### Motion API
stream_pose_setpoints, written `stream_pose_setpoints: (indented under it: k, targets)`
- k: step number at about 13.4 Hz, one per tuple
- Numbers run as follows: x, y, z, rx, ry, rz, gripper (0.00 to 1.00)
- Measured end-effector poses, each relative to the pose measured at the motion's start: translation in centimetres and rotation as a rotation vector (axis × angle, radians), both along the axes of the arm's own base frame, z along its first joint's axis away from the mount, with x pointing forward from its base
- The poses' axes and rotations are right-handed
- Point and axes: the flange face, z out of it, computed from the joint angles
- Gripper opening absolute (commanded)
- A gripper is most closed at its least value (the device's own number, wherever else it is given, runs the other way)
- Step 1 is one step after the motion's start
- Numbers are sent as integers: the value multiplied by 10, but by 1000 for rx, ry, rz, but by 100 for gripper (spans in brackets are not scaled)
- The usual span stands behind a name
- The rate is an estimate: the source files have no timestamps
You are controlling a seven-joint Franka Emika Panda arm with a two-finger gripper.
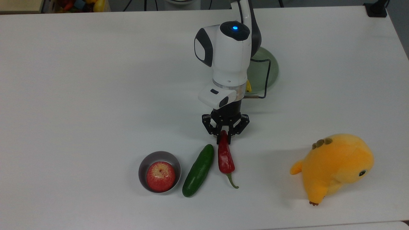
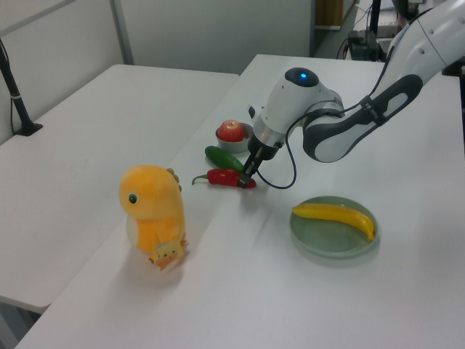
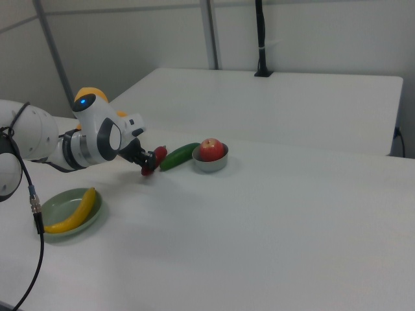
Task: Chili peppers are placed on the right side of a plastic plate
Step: 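Lower the gripper and close it on the red chili pepper, then lift the chili pepper and carry it toward the green plate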
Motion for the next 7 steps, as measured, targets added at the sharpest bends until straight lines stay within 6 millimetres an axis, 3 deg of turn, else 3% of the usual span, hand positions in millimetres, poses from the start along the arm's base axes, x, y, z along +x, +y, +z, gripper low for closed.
stream_pose_setpoints:
  k: [4, 7]
  targets:
    - [2, 1, 19, 8, -27, 0, 6]
    - [-1, 1, 55, 13, -55, -3, 7]
